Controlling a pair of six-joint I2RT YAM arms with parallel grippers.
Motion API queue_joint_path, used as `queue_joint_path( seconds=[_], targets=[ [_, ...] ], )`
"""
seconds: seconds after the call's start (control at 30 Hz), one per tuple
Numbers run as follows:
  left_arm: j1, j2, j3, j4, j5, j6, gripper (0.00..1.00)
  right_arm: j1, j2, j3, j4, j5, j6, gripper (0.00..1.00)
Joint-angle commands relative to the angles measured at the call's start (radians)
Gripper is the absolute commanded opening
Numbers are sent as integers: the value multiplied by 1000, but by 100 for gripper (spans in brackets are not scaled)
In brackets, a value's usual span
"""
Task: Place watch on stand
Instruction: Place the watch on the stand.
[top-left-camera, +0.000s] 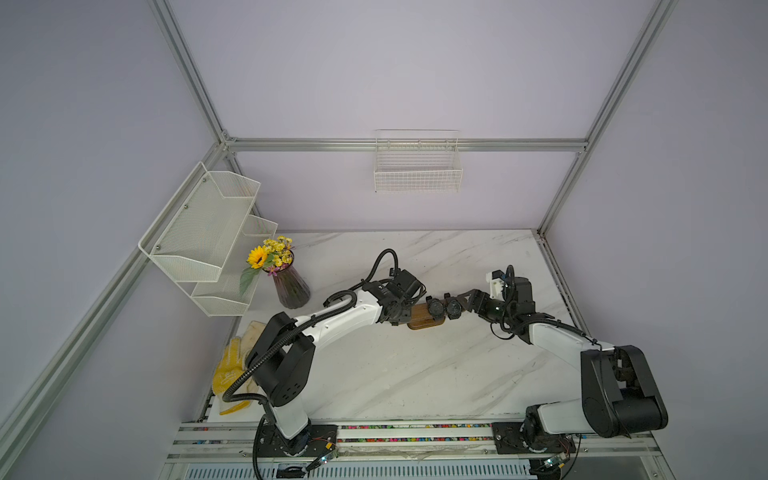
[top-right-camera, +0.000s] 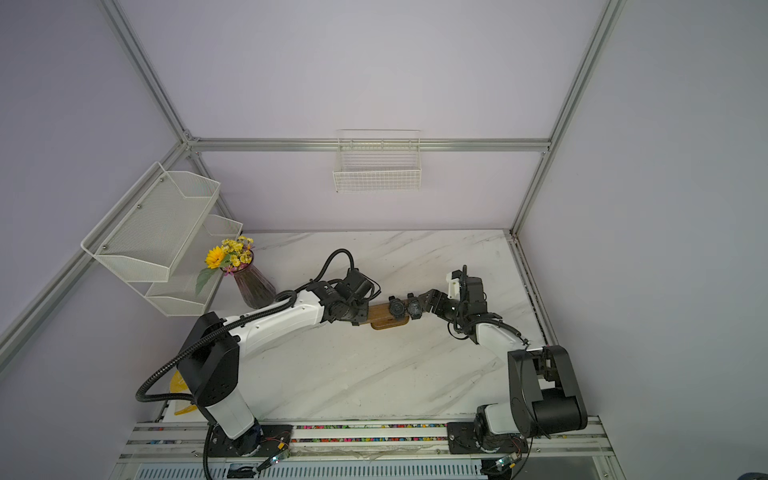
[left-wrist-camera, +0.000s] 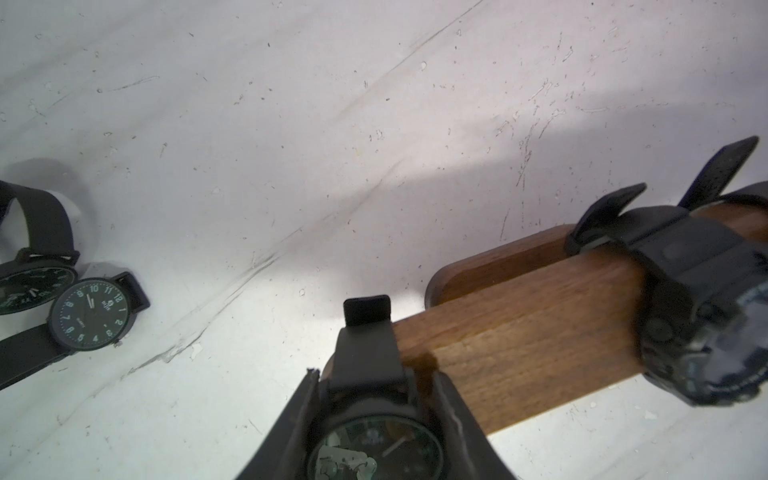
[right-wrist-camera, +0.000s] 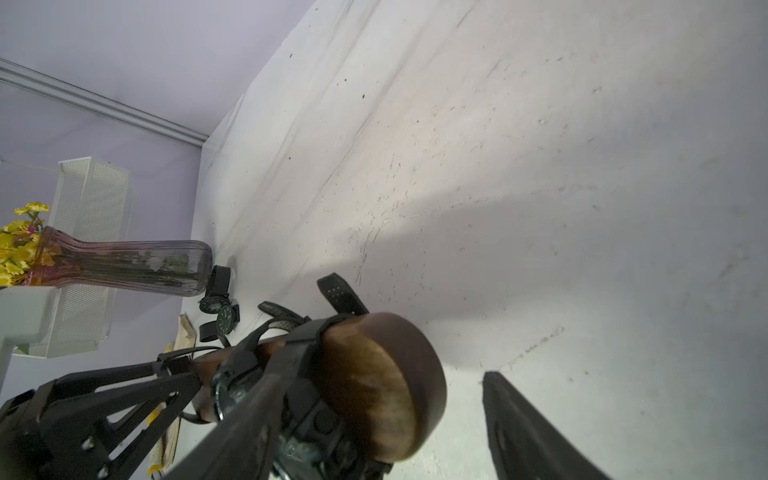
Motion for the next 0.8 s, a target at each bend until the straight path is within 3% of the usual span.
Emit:
queue_joint_path(
  seconds=[0.0,0.47,0.67,0.77],
  targets=[
    [-6,26,75,-14,-25,10,37,25,-25,-20,27,-33,16,75],
    [-4,42,90,-36,-34,17,38,145,-95,-61,14,59,71,61],
    [-4,30,83,-41,-43,27,38,104,-137,-48,-84,156,40,77],
    [-4,29,87,-41,-33,27,38,33,-138,-39,-97,128,13,78]
  ],
)
